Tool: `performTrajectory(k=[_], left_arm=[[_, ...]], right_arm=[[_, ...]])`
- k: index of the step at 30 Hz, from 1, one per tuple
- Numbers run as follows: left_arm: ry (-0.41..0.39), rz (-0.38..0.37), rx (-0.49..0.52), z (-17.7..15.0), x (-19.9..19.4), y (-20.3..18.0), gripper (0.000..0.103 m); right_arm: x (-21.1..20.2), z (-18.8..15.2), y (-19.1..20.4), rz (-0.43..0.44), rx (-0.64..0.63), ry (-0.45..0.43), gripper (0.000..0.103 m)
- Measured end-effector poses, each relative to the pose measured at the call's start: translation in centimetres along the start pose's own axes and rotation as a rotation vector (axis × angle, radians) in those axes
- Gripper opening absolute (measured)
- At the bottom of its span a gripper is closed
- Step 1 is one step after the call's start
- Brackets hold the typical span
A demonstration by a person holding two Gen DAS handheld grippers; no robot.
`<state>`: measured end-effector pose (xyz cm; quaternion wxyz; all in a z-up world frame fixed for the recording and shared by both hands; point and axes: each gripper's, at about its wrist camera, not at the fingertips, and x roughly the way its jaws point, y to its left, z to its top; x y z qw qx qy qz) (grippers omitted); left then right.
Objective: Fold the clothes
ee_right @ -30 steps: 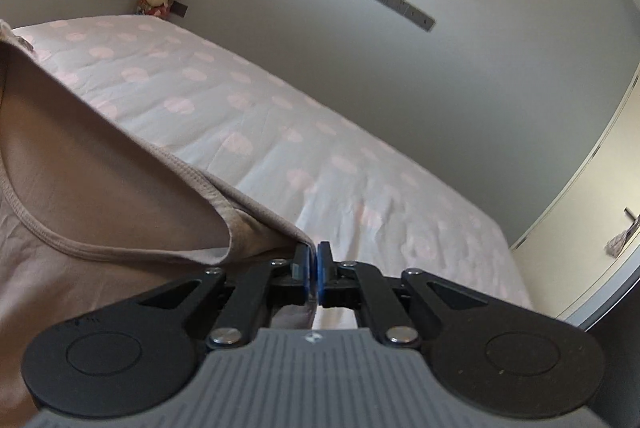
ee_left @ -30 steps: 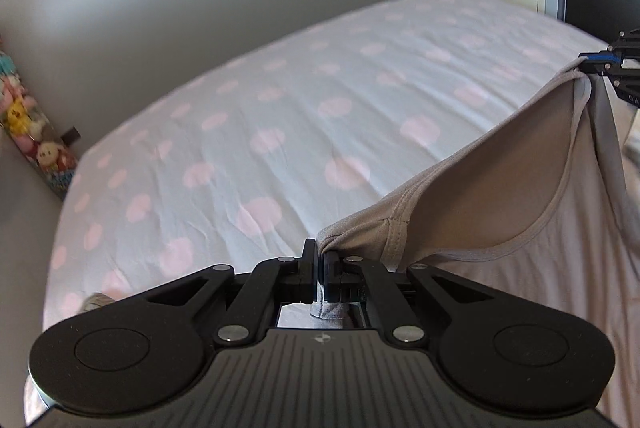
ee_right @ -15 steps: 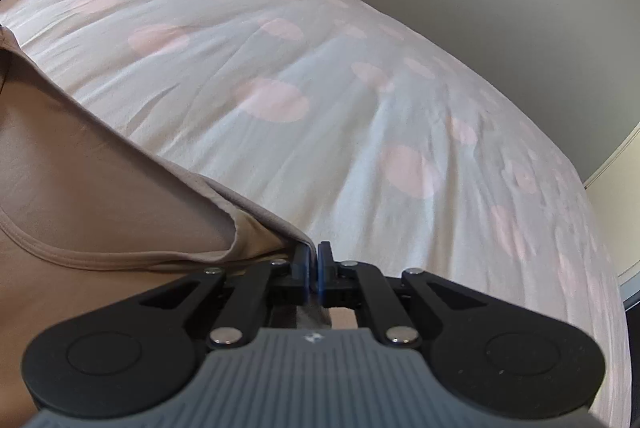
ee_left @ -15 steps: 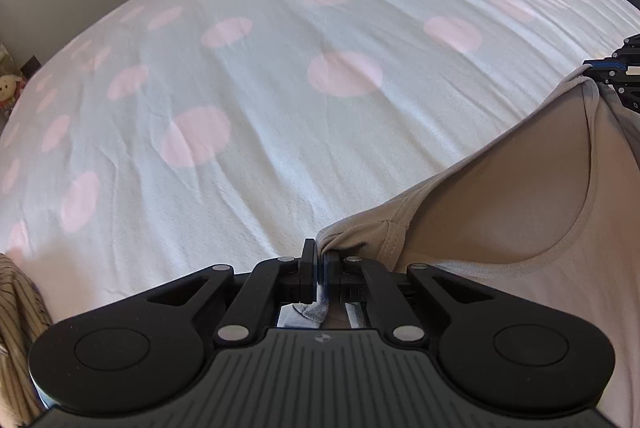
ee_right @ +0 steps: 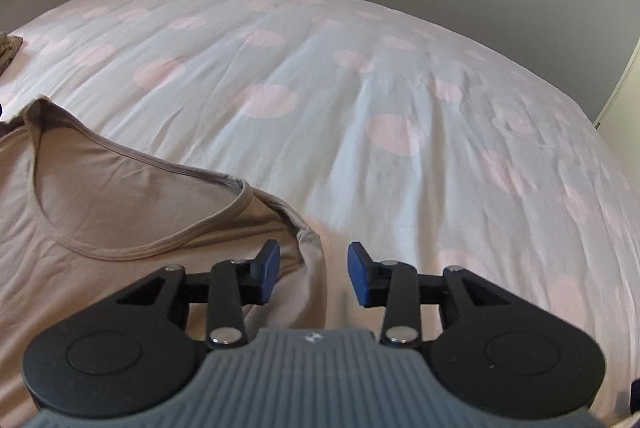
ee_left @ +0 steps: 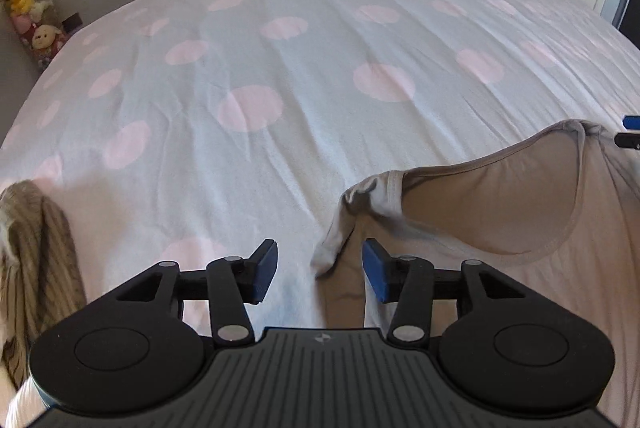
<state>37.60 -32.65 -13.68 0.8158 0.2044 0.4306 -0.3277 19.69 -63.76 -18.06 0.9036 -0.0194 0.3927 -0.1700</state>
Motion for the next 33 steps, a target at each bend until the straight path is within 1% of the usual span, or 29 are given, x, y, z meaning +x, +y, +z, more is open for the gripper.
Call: performTrajectory(k=[4, 7, 10, 13, 15, 19, 21, 22, 24, 26, 29, 32, 33], left_arm=[[0.015, -0.03, -0.08, -3.9, -4.4, 0.6, 0.045], [0.032, -0.027, -0.128, -7.5, -7.5, 0.8, 0.045], [0.069, -0.037, -0.182, -11.0, -10.0, 0.8, 0.045], [0.136, -0.048, -0.187, -14.3, -11.4, 0.3, 0.045], [0.2, -0.068, -0.195, -16.4, -11.6, -0.1, 0.045], [0.311, -0.096, -0.25, -20.3, -11.1, -0.2, 0.045], [0.367, -0.096, -0.271, -21.8, -10.4, -0.3, 0.045], [0.388, -0.092, -0.281, -22.4, -10.0, -0.4, 0.045], [0.408, -0.085, -0.296, -22.7, -9.7, -0.4, 0.045], [0.432, -0.08, -0.287, -22.8, -9.4, -0.6, 0.045], [0.469, -0.076, -0.259, -22.8, -8.9, -1.4, 0.042], [0.475, -0.058, -0.181, -22.7, -8.8, -2.9, 0.031], [0.476, -0.047, -0.164, -22.7, -8.7, -3.3, 0.024]], right_arm=[[-6.3, -3.7, 0.9, 0.028, 0.099, -0.023, 0.043], [-10.0, -6.8, 2.1, 0.035, 0.186, -0.018, 0.043], [-13.3, -9.7, 3.4, 0.044, 0.279, -0.023, 0.043], [-15.9, -12.0, 4.6, 0.051, 0.352, -0.039, 0.045], [-17.1, -13.5, 5.0, 0.055, 0.409, -0.061, 0.049], [-19.0, -16.7, 5.9, 0.072, 0.49, -0.14, 0.049], [-19.3, -17.4, 6.2, 0.061, 0.486, -0.143, 0.049], [-19.4, -17.7, 6.3, 0.057, 0.485, -0.145, 0.049], [-20.0, -17.8, 6.2, 0.067, 0.499, -0.18, 0.049], [-20.4, -17.9, 6.1, 0.072, 0.504, -0.207, 0.049], [-20.8, -17.9, 6.5, 0.071, 0.481, -0.223, 0.05], [-20.8, -17.8, 6.9, 0.068, 0.467, -0.219, 0.05], [-20.8, -17.8, 6.9, 0.065, 0.467, -0.22, 0.05]])
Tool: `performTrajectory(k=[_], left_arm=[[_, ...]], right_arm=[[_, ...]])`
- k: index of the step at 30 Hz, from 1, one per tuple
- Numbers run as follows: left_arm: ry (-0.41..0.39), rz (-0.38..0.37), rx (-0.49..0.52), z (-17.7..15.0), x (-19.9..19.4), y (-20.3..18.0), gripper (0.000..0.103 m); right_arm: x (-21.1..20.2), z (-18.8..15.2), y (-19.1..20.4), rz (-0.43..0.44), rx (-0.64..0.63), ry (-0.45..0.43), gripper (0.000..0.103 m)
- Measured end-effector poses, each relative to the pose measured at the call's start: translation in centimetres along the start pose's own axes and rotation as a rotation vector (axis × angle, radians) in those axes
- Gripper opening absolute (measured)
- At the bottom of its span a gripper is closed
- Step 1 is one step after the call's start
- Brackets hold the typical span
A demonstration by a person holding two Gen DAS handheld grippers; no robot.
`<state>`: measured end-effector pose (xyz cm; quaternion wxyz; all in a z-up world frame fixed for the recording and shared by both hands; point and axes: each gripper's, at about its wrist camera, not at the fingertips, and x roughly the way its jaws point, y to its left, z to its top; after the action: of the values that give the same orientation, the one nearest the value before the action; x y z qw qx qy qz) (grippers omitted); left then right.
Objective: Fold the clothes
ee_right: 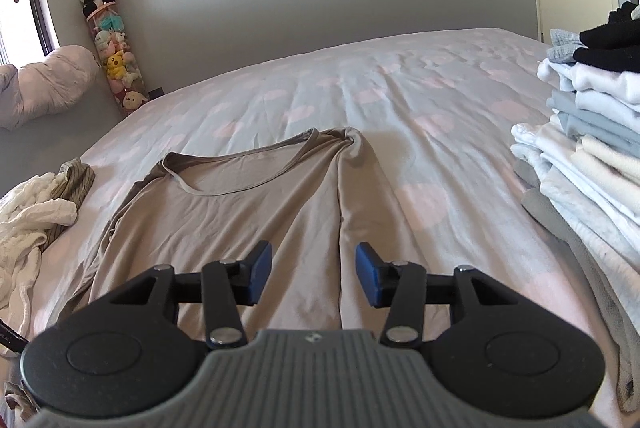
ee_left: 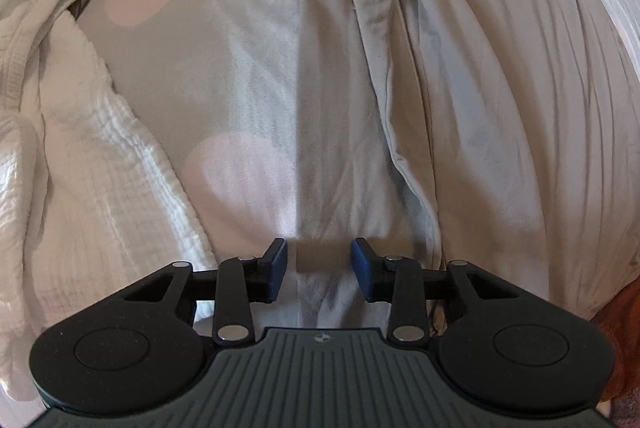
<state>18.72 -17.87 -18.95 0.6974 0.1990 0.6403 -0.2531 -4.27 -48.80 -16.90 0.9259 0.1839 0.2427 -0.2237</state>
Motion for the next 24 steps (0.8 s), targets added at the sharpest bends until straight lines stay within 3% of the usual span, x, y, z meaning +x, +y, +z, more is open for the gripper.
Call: performTrajectory(k=[3, 6, 11, 17, 24], left_arm=[[-0.017, 0.02, 0.031, -0.2, -0.3, -0.7, 0.0], [-0.08, 0.012, 0.004, -0.7, -1.7, -0.2, 0.0], [-0.195, -0.062, -0.123, -1.0, -5.4, 2.7, 0.0], [-0.307, -0.013, -0.189, 1.5, -10.1, 6.9, 0.0], [-0.336, 0.102, -0.244, 4.5, -12.4, 12.7, 0.0]], right_arm=[[-0.1, 0.0, 0.0, -0.008, 0.002, -0.002, 0.051], [-0.2, -0.1, -0.3, -0.017, 0.017, 0.0, 0.052], [-0.6, 0.0, -0.8, -0.023, 0.052, -0.007, 0.055], [0.0, -0.1, -0.4, -0.023, 0.036, 0.017, 0.055], [1.3, -0.4, -1.2, -0.045, 0.082, 0.065, 0.056]])
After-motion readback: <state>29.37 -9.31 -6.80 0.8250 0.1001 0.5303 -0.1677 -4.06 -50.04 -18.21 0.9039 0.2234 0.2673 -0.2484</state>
